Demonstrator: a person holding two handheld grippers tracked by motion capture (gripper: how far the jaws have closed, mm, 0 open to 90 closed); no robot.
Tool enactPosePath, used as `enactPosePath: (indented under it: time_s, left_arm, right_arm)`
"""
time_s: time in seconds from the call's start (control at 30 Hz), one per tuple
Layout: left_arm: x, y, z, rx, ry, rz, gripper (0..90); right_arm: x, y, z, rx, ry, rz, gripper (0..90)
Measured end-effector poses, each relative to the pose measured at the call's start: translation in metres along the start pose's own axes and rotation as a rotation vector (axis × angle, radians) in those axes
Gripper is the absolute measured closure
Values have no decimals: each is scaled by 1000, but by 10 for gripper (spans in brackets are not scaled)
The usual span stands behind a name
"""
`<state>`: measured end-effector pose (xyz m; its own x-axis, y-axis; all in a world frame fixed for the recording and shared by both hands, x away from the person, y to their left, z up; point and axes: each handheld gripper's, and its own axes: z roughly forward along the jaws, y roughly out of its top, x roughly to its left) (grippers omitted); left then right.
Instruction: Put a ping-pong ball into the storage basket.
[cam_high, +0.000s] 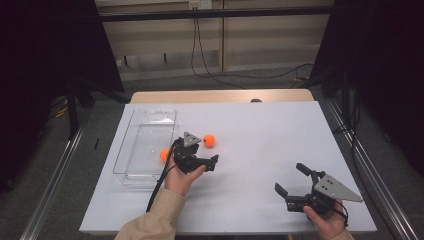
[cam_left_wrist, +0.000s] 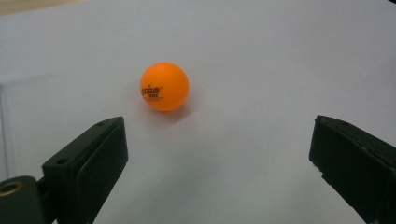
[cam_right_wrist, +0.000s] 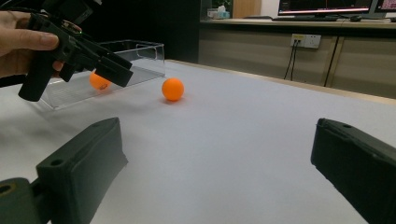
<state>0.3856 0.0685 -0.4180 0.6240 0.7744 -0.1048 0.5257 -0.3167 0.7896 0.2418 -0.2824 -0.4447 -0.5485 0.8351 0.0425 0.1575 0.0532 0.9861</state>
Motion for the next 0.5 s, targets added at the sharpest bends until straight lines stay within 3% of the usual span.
enactPosePath:
  time_s: [0.27,0.5]
  left_arm:
    - [1,1,2,-10,3,-19,46]
    - [5,2,3,-5,18,-11,46]
  right_arm:
    - [0,0,0,-2,-3,3,21]
    - [0,0,1,1,-1,0,21]
